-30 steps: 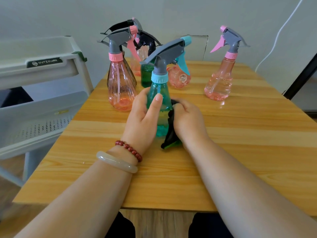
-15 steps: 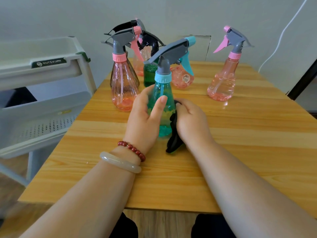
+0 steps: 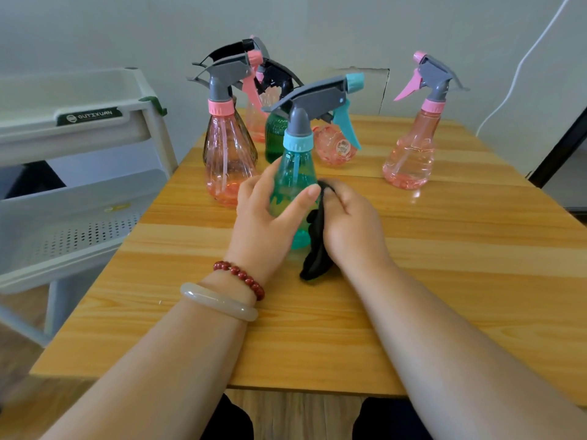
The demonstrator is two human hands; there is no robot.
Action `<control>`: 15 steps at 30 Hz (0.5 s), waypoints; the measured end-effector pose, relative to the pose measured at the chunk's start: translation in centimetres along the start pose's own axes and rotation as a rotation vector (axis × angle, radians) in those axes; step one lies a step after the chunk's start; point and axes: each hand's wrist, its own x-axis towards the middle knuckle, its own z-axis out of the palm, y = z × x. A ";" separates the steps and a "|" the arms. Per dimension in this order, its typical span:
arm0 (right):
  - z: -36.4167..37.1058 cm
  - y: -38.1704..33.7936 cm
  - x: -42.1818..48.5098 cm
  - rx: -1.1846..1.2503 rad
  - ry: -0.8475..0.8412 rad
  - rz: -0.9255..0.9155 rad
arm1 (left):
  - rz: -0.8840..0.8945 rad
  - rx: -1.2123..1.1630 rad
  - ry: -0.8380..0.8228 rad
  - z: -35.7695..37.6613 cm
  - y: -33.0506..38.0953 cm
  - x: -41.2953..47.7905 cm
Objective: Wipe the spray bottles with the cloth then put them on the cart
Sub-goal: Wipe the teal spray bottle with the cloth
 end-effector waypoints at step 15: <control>0.1 -0.4 -0.5 0.103 0.027 -0.146 | 0.092 -0.076 0.083 0.1 0.5 -0.4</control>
